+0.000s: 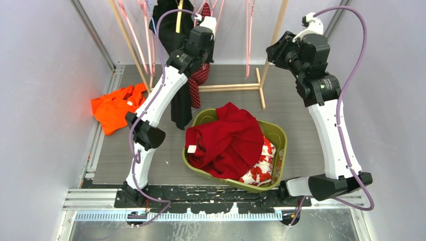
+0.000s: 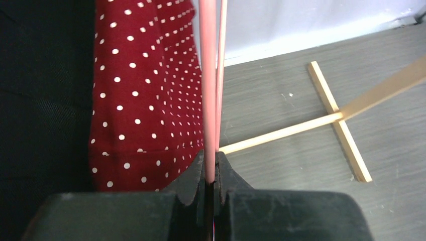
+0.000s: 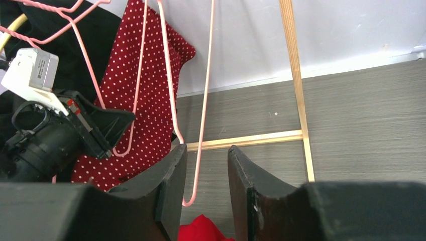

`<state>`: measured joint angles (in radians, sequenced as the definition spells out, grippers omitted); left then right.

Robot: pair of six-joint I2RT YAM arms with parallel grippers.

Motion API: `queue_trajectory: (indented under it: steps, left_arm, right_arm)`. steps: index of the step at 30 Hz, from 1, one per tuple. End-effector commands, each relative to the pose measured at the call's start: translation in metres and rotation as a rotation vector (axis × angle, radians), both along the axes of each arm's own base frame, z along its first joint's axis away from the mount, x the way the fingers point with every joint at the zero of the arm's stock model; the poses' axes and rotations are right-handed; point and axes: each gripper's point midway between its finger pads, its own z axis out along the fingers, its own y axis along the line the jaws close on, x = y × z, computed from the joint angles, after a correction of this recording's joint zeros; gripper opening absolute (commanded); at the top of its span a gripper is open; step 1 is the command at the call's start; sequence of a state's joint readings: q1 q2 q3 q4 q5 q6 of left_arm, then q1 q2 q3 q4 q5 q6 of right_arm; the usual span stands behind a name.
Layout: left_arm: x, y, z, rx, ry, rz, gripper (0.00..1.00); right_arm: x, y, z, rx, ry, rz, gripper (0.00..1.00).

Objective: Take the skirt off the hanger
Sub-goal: Place the hanger at the clothesline.

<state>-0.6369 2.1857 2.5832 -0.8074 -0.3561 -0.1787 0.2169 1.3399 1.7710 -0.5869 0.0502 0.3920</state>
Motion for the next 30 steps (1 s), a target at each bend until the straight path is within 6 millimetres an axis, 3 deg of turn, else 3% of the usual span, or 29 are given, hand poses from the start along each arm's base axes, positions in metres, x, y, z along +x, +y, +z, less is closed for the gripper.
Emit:
queue_trajectory:
  steps: [1,9,12,13,14,18,20,22,23,25,26,30]
  left_arm:
    - [0.014,-0.003,0.036,-0.081,-0.111,0.001,0.0]
    - [0.01,-0.015,0.03,-0.103,-0.083,-0.063,0.0]
    - [0.006,-0.019,0.02,-0.1,-0.05,-0.085,0.12]
    - [0.004,-0.019,0.019,-0.097,-0.046,-0.091,0.02]
    - [0.004,-0.018,0.02,-0.096,-0.047,-0.088,0.0]
    - [0.001,-0.018,0.029,-0.1,-0.06,-0.104,0.0]
    - [-0.003,-0.018,0.023,-0.091,-0.038,-0.11,0.01]
    - [-0.006,-0.016,0.01,-0.074,0.001,-0.109,0.14]
    - [-0.009,-0.015,0.004,-0.065,0.021,-0.106,0.31]
    - [-0.012,-0.012,-0.007,-0.046,0.049,-0.097,0.82]
    - [-0.014,-0.012,-0.006,-0.042,0.044,-0.1,0.96]
    - [-0.021,-0.009,0.012,-0.041,-0.005,-0.114,1.0]
  right_arm:
    - [-0.001,0.006,0.024,0.043,-0.053,0.022,0.4]
    - [-0.001,0.006,0.031,0.045,-0.057,0.019,0.4]
    - [-0.002,0.006,0.033,0.052,-0.061,0.02,0.4]
    - [-0.002,0.007,0.032,0.054,-0.059,0.022,0.4]
    - [-0.002,0.007,0.032,0.054,-0.058,0.023,0.39]
    - [-0.003,0.008,0.032,0.059,-0.06,0.025,0.39]
    - [-0.002,0.009,0.031,0.064,-0.059,0.03,0.39]
    - [-0.002,0.01,0.03,0.066,-0.055,0.036,0.39]
    - [-0.002,0.011,0.029,0.068,-0.054,0.039,0.39]
    - [-0.003,0.011,0.027,0.07,-0.052,0.044,0.39]
    - [-0.002,0.012,0.025,0.069,-0.047,0.046,0.39]
    - [-0.001,0.012,0.019,0.066,-0.03,0.049,0.39]
